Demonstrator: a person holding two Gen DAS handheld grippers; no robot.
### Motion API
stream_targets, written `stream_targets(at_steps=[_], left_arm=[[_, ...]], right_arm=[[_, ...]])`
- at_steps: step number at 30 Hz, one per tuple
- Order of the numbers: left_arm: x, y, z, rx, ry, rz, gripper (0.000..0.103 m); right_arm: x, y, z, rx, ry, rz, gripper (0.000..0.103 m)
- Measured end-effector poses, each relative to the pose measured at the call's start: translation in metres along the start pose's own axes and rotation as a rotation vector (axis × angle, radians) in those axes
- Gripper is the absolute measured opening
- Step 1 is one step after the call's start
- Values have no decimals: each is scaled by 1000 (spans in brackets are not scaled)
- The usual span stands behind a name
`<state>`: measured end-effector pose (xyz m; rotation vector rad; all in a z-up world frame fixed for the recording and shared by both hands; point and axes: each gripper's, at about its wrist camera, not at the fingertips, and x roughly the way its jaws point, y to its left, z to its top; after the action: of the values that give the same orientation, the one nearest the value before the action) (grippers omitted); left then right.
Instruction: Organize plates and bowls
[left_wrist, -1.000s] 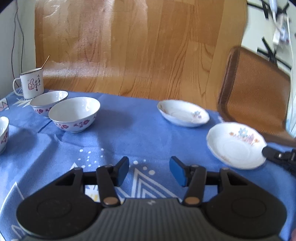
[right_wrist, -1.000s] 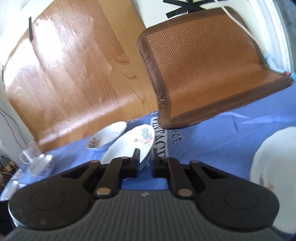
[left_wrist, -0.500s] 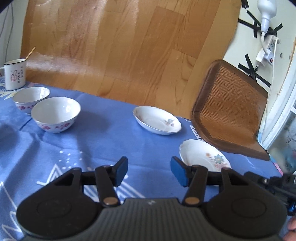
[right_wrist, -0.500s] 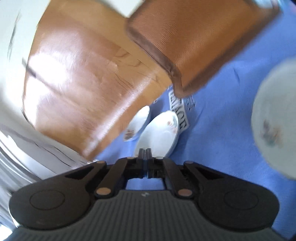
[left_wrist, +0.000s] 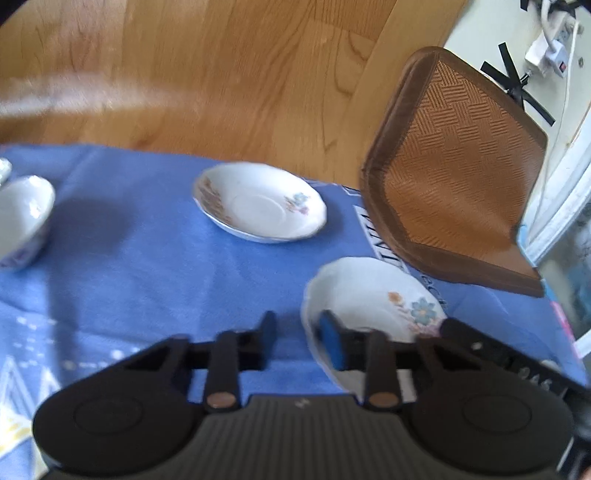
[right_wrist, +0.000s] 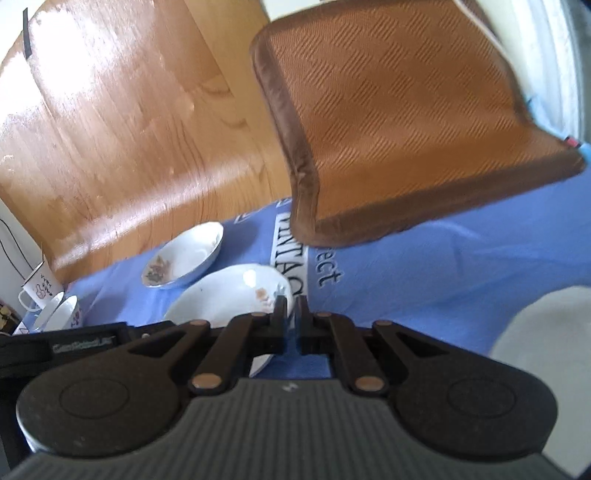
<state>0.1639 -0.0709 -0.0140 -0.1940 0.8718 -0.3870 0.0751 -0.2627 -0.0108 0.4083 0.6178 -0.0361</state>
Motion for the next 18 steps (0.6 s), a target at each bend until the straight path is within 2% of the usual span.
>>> stream_targets(at_steps=[1, 3, 5, 10, 15, 18], left_arm=[[-1, -1, 0, -3, 3, -8, 11], [-7, -3, -3, 21, -5, 39, 12], [-23, 2, -11, 29, -25, 51, 11], [-72, 40, -45, -45, -38, 50, 10], [-108, 77, -81, -105, -42, 61, 11], [-123, 86, -93, -106, -61, 94, 12]], right_arm=[[-5, 0, -1, -7, -2, -2, 9], [-13, 1, -1, -1, 17, 28, 7], [-23, 5, -8, 6, 34, 59, 7], [-48, 27, -41, -3, 76, 162, 8], [-62, 54, -69, -66, 110, 226, 8], [-67, 64, -77, -75, 135, 265, 9]])
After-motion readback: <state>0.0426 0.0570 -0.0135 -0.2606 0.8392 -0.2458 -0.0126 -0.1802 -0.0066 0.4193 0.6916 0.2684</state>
